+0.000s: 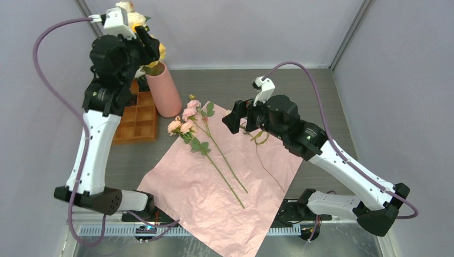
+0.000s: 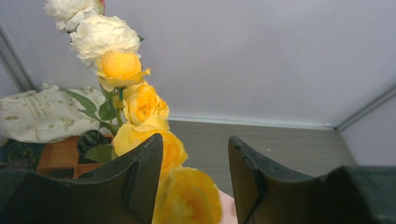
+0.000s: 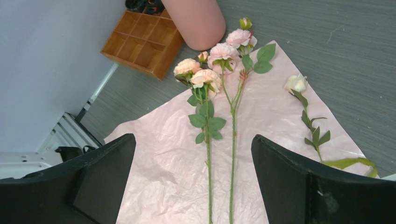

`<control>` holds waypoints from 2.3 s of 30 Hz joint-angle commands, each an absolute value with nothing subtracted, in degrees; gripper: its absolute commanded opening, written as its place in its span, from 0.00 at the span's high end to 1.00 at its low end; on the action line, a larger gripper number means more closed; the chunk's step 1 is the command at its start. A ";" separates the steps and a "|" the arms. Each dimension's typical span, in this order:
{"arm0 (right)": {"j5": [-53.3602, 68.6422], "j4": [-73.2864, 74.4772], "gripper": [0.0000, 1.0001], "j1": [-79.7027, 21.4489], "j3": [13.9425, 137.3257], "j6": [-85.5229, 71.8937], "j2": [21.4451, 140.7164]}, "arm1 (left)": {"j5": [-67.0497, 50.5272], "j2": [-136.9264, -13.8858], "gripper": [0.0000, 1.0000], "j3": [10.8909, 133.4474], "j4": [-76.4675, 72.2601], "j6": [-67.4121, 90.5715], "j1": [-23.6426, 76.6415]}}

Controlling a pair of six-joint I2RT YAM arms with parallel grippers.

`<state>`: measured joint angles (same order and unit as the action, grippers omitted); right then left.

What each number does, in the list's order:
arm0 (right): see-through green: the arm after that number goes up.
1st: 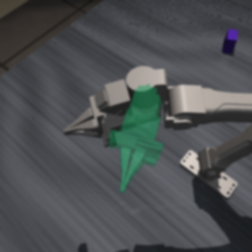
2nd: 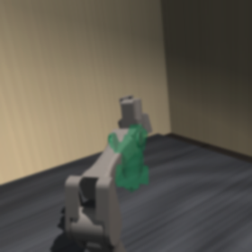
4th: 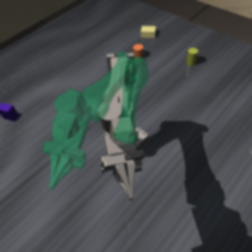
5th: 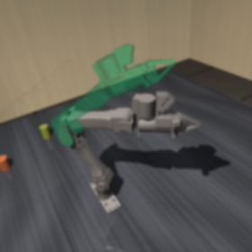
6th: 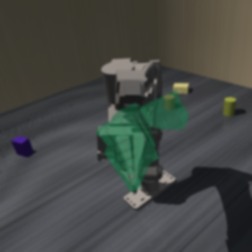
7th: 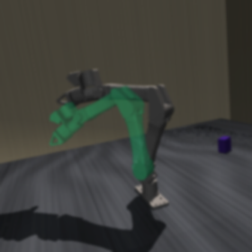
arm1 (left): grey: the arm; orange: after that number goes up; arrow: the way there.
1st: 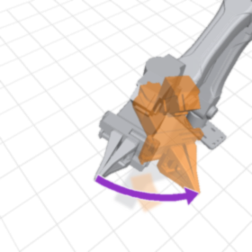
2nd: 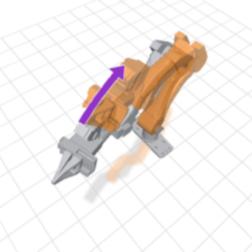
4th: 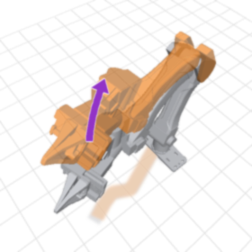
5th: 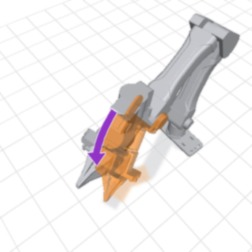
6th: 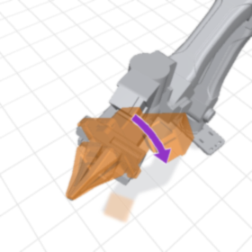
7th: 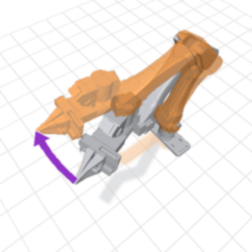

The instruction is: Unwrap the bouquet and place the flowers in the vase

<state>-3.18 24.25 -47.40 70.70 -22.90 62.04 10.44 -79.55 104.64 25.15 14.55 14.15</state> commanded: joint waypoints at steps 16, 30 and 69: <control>-1.19 25.35 0.57 -47.14 74.28 -29.18 94.55 | -9.46 -49.08 0.48 94.17 40.69 30.36 13.98; 0.80 27.22 0.55 -47.97 84.42 -29.33 113.44 | -8.38 -45.93 0.47 92.39 43.58 28.70 13.97; -2.56 36.17 0.99 -48.03 90.48 -26.44 67.55 | -44.26 -58.19 0.35 72.13 -4.37 54.53 17.03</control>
